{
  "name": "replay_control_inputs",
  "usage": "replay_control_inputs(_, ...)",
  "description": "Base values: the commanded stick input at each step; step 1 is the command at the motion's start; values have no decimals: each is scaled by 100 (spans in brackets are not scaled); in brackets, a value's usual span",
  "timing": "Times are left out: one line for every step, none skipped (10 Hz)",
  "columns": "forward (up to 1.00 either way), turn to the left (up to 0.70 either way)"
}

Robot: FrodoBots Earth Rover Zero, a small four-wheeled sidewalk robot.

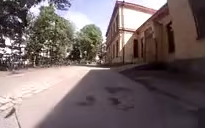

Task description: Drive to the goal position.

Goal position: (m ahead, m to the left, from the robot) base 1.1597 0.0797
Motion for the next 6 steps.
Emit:
replay_control_inputs(0,0)
replay_control_inputs(0,0)
replay_control_inputs(0,0)
replay_control_inputs(1,0)
replay_control_inputs(13,0)
replay_control_inputs(25,0)
